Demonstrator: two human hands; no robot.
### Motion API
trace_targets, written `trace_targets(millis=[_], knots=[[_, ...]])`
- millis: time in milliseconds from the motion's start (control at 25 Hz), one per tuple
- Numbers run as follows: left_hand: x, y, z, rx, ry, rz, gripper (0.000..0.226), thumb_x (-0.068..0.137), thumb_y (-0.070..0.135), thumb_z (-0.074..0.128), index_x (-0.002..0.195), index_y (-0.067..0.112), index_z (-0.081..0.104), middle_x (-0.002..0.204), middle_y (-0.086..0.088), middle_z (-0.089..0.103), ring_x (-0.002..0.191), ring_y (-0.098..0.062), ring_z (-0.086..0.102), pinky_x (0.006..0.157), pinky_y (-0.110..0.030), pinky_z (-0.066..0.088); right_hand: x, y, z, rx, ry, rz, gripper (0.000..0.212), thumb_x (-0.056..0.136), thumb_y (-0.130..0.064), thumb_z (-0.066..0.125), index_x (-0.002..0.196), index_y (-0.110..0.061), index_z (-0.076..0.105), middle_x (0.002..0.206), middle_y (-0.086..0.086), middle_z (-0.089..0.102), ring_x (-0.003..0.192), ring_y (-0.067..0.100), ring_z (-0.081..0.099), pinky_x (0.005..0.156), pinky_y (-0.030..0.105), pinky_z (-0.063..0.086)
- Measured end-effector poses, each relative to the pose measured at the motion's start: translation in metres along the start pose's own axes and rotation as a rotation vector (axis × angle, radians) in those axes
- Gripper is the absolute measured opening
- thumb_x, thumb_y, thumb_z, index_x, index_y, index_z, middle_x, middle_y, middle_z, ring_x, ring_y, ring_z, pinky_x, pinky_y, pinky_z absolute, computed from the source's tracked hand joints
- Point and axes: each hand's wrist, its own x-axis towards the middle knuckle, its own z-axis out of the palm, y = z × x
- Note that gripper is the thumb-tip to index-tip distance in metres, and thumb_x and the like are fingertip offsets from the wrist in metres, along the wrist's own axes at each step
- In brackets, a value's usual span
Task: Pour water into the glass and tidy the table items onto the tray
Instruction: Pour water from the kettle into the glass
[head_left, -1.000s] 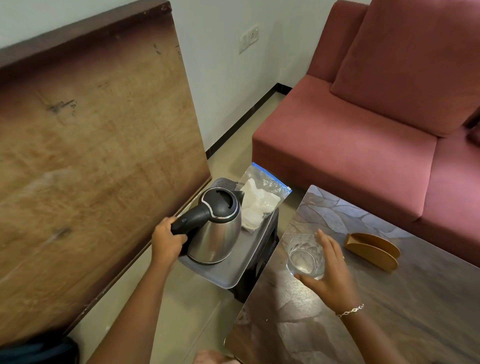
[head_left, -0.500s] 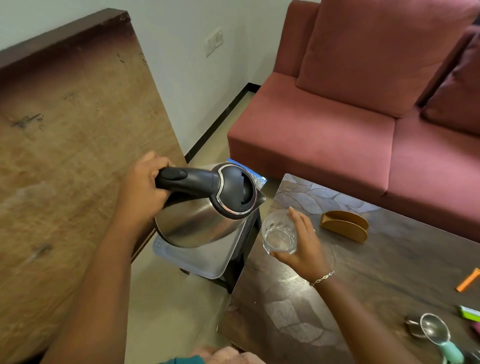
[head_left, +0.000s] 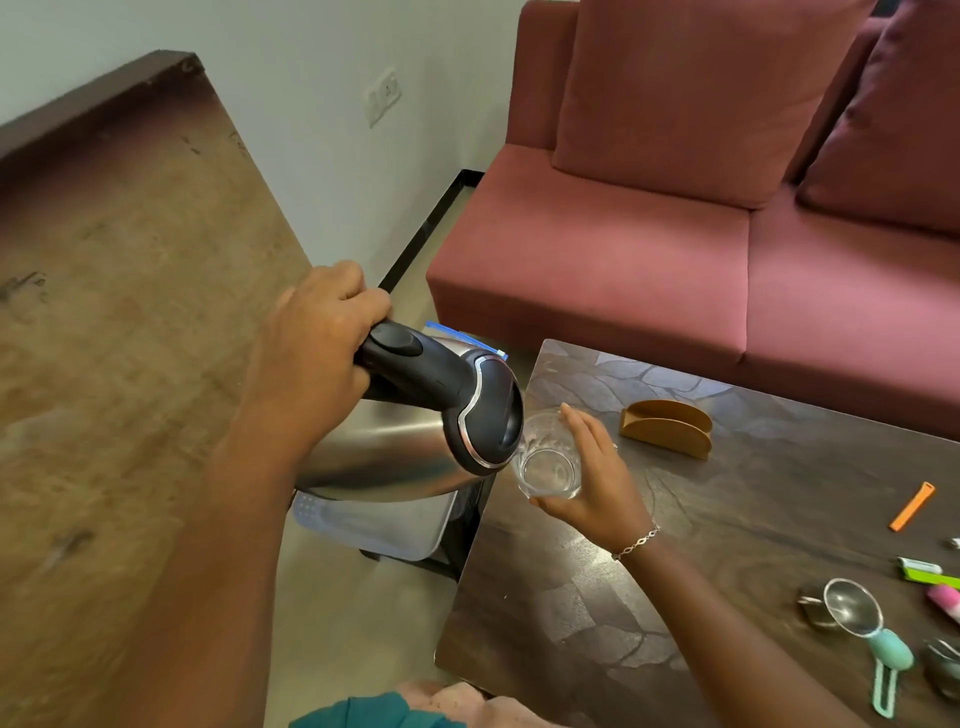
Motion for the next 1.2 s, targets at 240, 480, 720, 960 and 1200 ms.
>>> trace_targets(millis=[240, 480, 720, 960, 1200], knots=[[0.011, 0.006, 0.000, 0.065, -0.007, 0.048, 0.029, 0.050, -0.021, 0.059, 0.068, 0.002, 0.054, 0.070, -0.010, 0.047, 0.067, -0.028, 0.042, 0.058, -0.031, 0.027, -0.002, 0.005, -0.002, -0.006, -0.003, 0.009, 0.100, 0.064, -0.026, 0.080, 0.142, -0.009, 0.021, 0.145, 0.007, 0.031, 0.128, 0.020, 0.037, 0.093, 0.018, 0.031], [0.020, 0.009, 0.001, 0.092, -0.020, 0.121, 0.030, 0.051, -0.018, 0.061, 0.072, 0.002, 0.057, 0.073, -0.012, 0.052, 0.068, -0.028, 0.042, 0.058, -0.032, 0.028, 0.001, 0.006, 0.001, -0.044, -0.014, 0.009, 0.100, 0.065, -0.029, 0.080, 0.143, -0.011, 0.019, 0.145, 0.006, 0.030, 0.126, 0.020, 0.039, 0.090, 0.018, 0.034], [0.026, 0.014, -0.001, 0.120, -0.039, 0.248, 0.033, 0.049, -0.018, 0.064, 0.072, 0.004, 0.056, 0.073, -0.013, 0.054, 0.067, -0.032, 0.046, 0.060, -0.030, 0.027, 0.000, 0.008, 0.005, -0.068, -0.028, 0.017, 0.102, 0.064, -0.030, 0.080, 0.143, -0.010, 0.019, 0.145, 0.007, 0.030, 0.125, 0.021, 0.040, 0.089, 0.019, 0.035], [0.028, 0.013, -0.002, 0.113, -0.057, 0.277, 0.033, 0.050, -0.019, 0.064, 0.072, 0.005, 0.055, 0.074, -0.012, 0.054, 0.071, -0.027, 0.042, 0.060, -0.030, 0.027, -0.002, 0.007, 0.004, -0.073, -0.030, 0.015, 0.101, 0.065, -0.030, 0.079, 0.143, -0.009, 0.018, 0.145, 0.007, 0.030, 0.125, 0.020, 0.040, 0.088, 0.017, 0.035], [0.028, 0.012, 0.000, 0.072, -0.026, 0.279, 0.029, 0.055, -0.018, 0.062, 0.073, 0.004, 0.056, 0.075, -0.013, 0.054, 0.074, -0.020, 0.033, 0.060, -0.031, 0.029, -0.004, 0.006, 0.004, -0.073, -0.036, 0.020, 0.100, 0.066, -0.029, 0.079, 0.143, -0.009, 0.018, 0.145, 0.006, 0.030, 0.125, 0.020, 0.039, 0.089, 0.016, 0.033]])
